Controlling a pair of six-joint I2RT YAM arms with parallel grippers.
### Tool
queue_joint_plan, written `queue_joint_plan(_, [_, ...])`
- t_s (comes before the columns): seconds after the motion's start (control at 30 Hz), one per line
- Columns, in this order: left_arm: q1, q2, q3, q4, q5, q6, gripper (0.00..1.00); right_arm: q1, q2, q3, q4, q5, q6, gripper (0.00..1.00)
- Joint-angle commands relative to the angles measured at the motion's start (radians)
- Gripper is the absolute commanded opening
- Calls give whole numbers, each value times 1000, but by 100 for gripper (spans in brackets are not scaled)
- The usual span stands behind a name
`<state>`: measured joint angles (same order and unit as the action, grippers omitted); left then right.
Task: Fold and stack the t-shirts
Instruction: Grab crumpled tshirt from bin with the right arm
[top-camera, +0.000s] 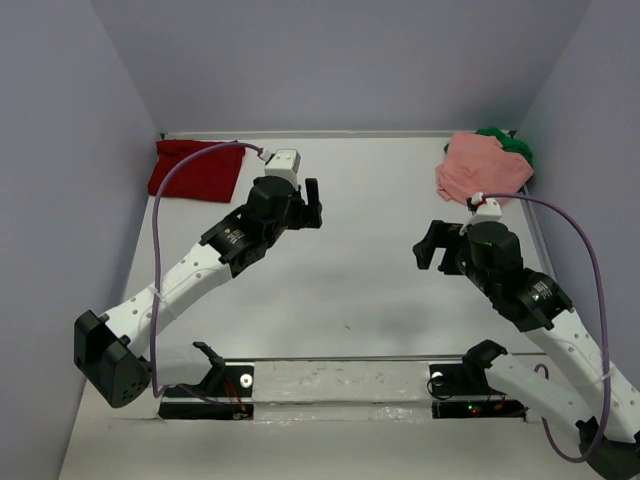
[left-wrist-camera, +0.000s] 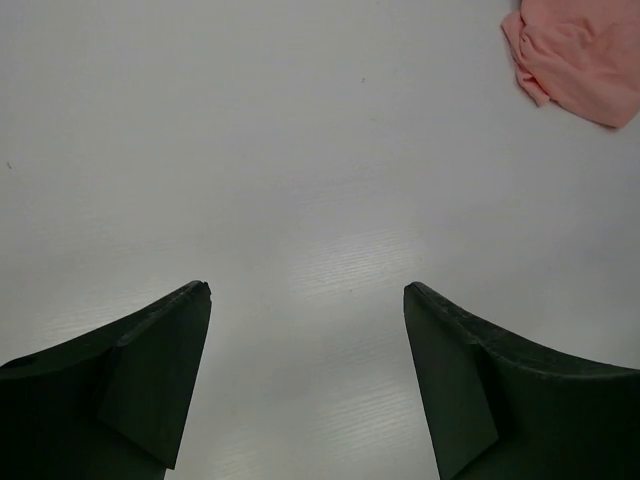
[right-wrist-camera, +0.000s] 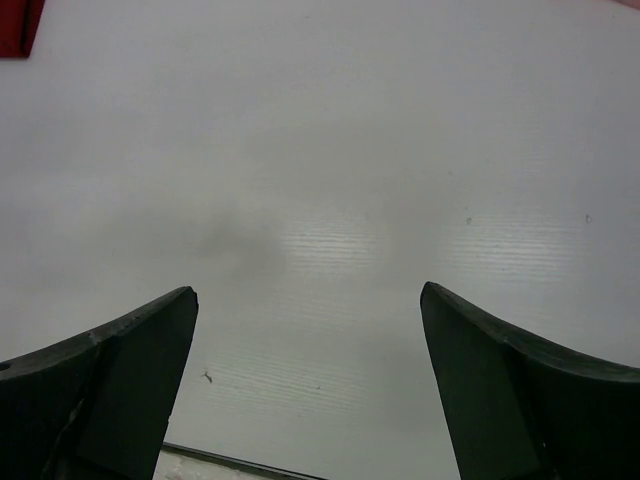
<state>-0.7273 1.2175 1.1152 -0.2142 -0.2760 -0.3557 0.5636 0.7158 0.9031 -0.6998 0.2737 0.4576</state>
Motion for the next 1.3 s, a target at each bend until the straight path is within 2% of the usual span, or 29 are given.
queue_joint_plan(0.0, [-6,8,26,38,11,8,87,-2,1,49,19,32,-7,95])
queue_joint_plan(0.07, [-6,4,20,41,12,11,87,-2,-19,42,23,36,1,91])
queue_joint_plan(0.33, [-6,-24,5,44,-5,24,87,-2,-32,42,-6,44,21,90])
queue_joint_plan(0.47, [-6,-35,-3,44,-23,17,87,-2,10,85,-72,226,55,90])
queue_joint_plan(0.53, [-6,-53,-6,55,-95,8,88,-2,127,134,-12,349,-2,89])
queue_joint_plan(0.57, [-6,-53,-5,64,-103,12,88,-2,128,170,-12,384,-37,89])
queue_joint_plan(0.63, [-6,-39,35,53,-111,37,88,-68,334,336,39,444,-149,91])
queue_joint_plan(0.67, [-6,-20,81,23,-130,38,88,-141,476,459,42,380,-193,91])
queue_joint_plan(0.7, [-6,-9,119,0,-158,35,88,-174,570,502,74,296,-223,90])
queue_joint_plan(0.77, [-6,-12,133,1,-183,35,88,-227,641,593,118,237,-252,88])
queue_joint_plan(0.83, [-4,-24,146,9,-193,40,88,-258,720,663,154,211,-281,84])
queue_joint_plan(0.87, [-4,-27,147,15,-190,41,88,-278,814,710,143,196,-295,79])
queue_joint_plan(1.0, [-3,-12,167,9,-170,41,88,-370,1036,964,93,157,-347,74])
queue_joint_plan(1.1, [-1,-12,156,18,-164,44,88,-410,1148,1037,62,110,-361,65])
queue_joint_plan(1.13, [-1,-13,147,27,-161,44,88,-433,1168,1053,50,93,-361,53])
queue_joint_plan(1.2, [-1,-13,143,36,-163,52,88,-462,1214,1050,46,81,-353,38])
queue_joint_plan(1.27, [0,-10,150,29,-169,57,88,-510,1231,1016,46,47,-326,28])
